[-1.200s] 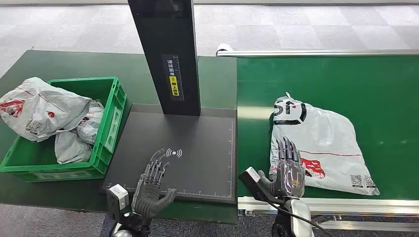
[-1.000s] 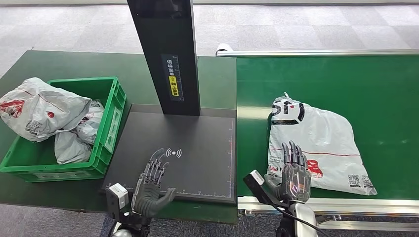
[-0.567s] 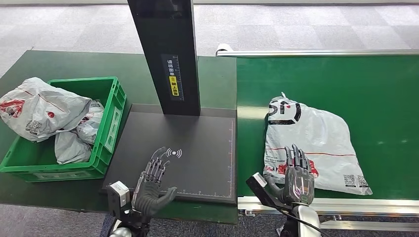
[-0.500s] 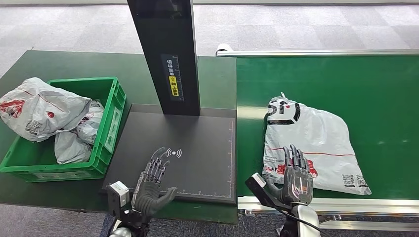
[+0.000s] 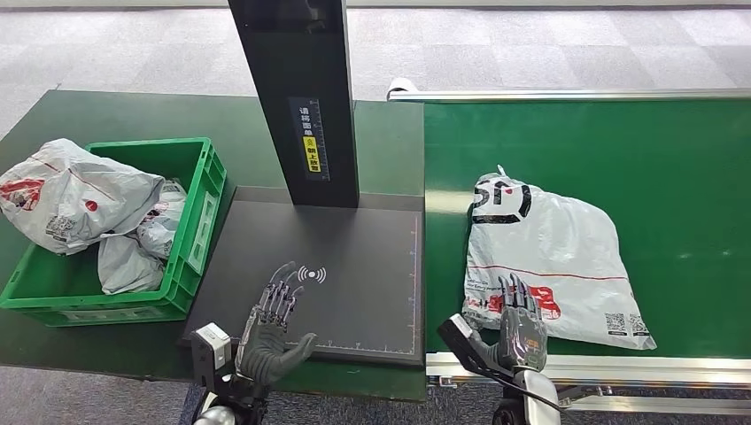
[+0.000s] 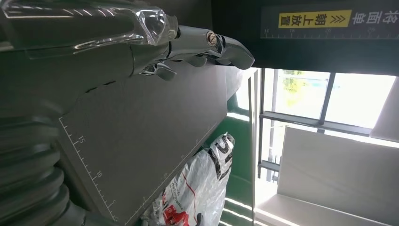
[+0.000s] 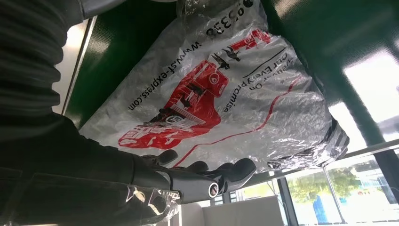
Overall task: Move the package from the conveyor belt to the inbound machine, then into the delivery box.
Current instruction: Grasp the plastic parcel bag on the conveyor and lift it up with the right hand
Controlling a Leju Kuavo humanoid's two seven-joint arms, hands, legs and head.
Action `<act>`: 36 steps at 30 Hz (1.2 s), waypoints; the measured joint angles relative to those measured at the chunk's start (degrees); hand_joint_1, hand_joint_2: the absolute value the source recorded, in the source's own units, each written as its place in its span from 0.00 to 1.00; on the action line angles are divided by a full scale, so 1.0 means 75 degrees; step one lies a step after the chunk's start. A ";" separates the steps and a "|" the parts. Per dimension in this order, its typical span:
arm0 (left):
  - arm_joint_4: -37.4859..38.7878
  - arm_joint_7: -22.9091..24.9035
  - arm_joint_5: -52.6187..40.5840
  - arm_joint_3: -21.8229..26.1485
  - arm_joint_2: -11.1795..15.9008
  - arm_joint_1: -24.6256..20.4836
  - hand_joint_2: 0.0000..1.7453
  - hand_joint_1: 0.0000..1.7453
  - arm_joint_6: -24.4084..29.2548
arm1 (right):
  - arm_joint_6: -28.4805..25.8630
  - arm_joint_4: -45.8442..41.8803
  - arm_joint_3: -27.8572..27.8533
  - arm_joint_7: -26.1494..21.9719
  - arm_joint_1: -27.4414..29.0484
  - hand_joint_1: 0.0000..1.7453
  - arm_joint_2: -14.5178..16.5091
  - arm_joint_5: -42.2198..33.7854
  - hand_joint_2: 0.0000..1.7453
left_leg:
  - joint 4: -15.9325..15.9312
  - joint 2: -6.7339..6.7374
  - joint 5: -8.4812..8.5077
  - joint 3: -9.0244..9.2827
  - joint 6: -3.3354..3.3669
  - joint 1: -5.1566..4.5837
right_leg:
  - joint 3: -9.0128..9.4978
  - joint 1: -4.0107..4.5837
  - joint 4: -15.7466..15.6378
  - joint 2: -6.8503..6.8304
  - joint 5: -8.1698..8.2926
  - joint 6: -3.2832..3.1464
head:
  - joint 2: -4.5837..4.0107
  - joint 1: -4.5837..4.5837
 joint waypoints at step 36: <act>0.0121 0.0009 0.0077 -0.0004 0.0000 -0.0157 1.00 0.00 0.0013 | -0.0130 0.0665 -0.0050 0.0381 -0.0257 0.93 0.0015 0.0221 1.00 | 0.0000 0.0000 0.0000 0.0001 0.0000 0.0000 | 0.0000 0.0000 0.0000 0.0000 0.0000 0.0000 | 0.0000 0.0000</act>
